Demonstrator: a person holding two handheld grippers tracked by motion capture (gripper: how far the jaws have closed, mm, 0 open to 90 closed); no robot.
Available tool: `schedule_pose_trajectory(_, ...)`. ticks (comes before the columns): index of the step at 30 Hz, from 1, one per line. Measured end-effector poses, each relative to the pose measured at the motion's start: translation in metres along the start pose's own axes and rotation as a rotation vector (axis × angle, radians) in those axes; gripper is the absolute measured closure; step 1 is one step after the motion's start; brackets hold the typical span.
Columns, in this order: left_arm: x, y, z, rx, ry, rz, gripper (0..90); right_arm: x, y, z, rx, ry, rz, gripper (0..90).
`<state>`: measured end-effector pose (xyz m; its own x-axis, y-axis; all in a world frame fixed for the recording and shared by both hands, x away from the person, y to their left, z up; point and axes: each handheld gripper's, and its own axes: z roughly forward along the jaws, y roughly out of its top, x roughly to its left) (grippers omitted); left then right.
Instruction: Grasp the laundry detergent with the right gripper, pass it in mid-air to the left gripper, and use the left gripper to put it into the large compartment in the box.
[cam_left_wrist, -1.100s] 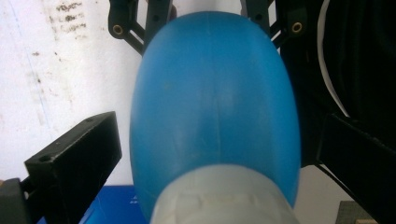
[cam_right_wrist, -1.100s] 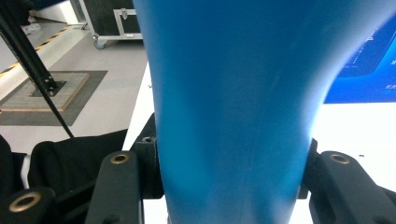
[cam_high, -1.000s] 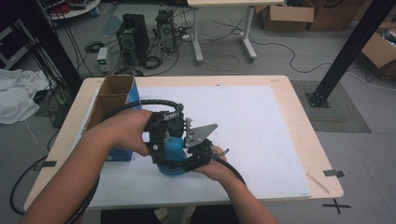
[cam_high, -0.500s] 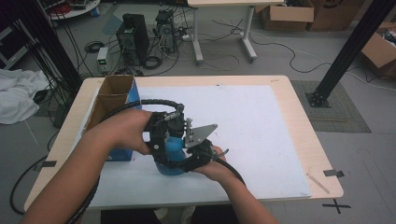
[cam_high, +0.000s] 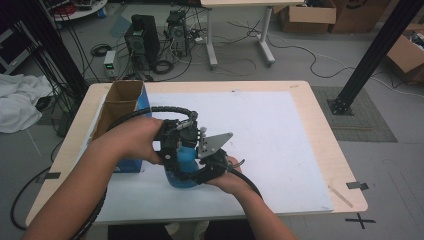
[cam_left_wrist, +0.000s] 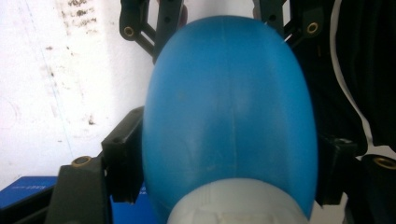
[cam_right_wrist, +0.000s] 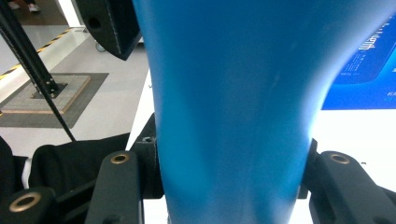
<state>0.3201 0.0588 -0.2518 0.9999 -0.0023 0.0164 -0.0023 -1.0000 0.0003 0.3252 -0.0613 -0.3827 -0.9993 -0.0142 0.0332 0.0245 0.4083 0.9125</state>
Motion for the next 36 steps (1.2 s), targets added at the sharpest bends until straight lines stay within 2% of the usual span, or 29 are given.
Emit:
schedule_pose_trajectory(19,-0.0006,0.0009,0.0012,0.012,0.016,0.000,37.6,-0.0001,0.0001,0.0012,-0.006,0.005,0.001,47.4)
schedule_pose_trajectory(24,-0.0011,0.0023,0.0033,0.037,0.017,-0.010,38.3,0.0003,-0.0006,0.0024,0.000,0.006,0.008,47.4)
schedule_pose_trajectory(32,-0.0033,0.0005,0.0012,0.039,0.018,-0.034,39.1,0.0014,0.0009,0.0041,-0.006,0.016,0.009,47.4)
schedule_pose_trajectory(36,-0.0044,0.0011,-0.0027,0.046,0.026,-0.028,39.4,0.0017,0.0037,0.0030,-0.007,0.013,-0.001,47.3)
